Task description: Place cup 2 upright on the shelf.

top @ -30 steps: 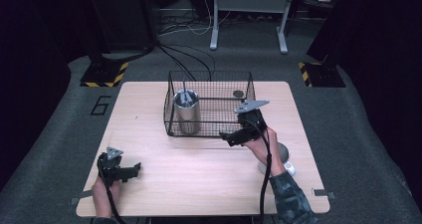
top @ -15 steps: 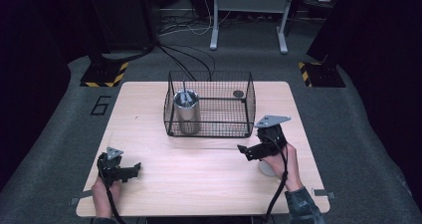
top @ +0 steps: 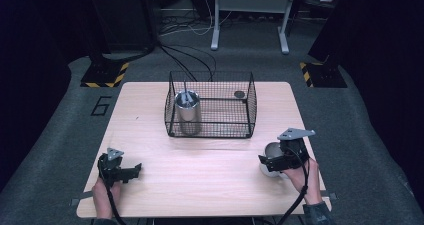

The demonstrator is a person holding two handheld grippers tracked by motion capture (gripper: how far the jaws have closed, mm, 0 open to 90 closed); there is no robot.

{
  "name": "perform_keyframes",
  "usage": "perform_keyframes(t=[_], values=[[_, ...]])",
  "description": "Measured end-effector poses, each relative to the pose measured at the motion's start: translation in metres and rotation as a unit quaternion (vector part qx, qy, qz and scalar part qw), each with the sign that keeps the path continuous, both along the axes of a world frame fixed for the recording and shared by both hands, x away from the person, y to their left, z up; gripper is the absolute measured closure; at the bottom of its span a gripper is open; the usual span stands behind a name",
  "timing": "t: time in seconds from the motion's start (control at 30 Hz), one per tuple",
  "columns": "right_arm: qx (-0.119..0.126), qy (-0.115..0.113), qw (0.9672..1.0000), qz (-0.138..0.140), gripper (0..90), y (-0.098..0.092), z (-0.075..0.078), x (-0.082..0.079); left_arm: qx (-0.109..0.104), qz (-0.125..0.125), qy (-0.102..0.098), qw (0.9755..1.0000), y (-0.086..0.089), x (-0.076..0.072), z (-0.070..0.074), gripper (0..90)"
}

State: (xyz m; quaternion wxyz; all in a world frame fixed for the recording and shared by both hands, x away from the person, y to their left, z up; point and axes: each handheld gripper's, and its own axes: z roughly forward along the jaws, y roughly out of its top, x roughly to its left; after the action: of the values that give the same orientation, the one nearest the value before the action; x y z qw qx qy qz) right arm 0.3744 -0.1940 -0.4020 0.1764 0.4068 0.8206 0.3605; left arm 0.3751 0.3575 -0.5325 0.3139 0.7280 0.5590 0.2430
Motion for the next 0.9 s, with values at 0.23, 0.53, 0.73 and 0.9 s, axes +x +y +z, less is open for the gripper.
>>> perform_keyframes(t=[0.23, 0.53, 0.73, 0.9], values=[[0.006, 0.006, 0.9997, -0.022, 0.0, -0.018, -0.011, -0.005, 0.0, 0.001, -0.002, 1.0, 0.0, 0.0, 0.0, 0.6], [0.007, 0.017, 0.9992, -0.036, 0.0, -0.033, -0.029, -0.002, 0.001, 0.0, 0.002, 1.0, 0.0, 0.0, 0.0, 0.6], [0.014, 0.026, 0.999, -0.035, 0.0, -0.035, -0.036, 0.003, 0.0, 0.0, 0.0, 1.0, 0.0, 0.0, 0.0, 0.6], [0.008, 0.031, 0.9991, -0.028, 0.0, -0.031, -0.04, 0.009, 0.0, -0.001, 0.002, 1.0, 0.0, 0.0, 0.0, 0.6]])
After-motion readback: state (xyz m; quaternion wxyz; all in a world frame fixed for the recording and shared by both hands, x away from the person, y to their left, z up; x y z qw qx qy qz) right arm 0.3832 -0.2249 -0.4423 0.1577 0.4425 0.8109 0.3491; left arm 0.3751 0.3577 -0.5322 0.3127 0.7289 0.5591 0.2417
